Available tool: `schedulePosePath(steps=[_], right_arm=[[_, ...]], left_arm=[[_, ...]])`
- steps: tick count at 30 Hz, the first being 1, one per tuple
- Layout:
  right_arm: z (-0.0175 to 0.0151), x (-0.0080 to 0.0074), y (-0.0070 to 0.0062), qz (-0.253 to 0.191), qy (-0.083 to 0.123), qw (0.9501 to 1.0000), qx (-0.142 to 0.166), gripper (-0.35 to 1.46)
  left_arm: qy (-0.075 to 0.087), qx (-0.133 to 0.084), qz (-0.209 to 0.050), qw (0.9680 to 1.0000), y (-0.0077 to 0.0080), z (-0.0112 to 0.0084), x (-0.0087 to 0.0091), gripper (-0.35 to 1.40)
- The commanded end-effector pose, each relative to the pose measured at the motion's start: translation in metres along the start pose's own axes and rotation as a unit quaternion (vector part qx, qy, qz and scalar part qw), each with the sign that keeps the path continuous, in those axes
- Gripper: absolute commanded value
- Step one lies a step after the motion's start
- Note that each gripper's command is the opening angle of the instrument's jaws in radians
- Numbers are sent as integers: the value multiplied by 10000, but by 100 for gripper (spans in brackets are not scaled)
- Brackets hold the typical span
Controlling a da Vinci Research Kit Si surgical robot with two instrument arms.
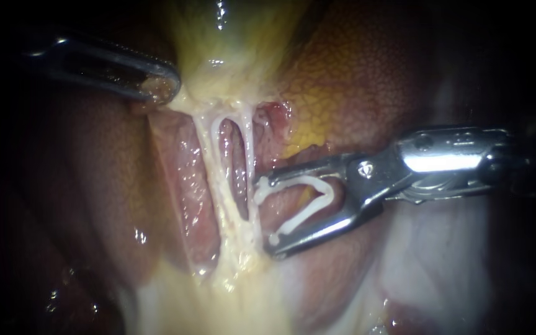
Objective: Clipping first clip left tube
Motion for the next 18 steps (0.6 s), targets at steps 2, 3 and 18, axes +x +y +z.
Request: schedulePosePath(steps=[2, 3, 18], right_arm=[[3, -5, 3, 3, -12, 10000, 1, 53], [5, -7, 5, 24, -16, 10000, 6, 53], [14, -37, 32, 53, -60, 10000, 38, 54]], left_arm=[[1, -1, 1, 10000, 0, 0, 0, -35], [1, -1, 1, 10000, 0, 0, 0, -35], [-1, -3, 4, 10000, 0, 1, 1, -35]])
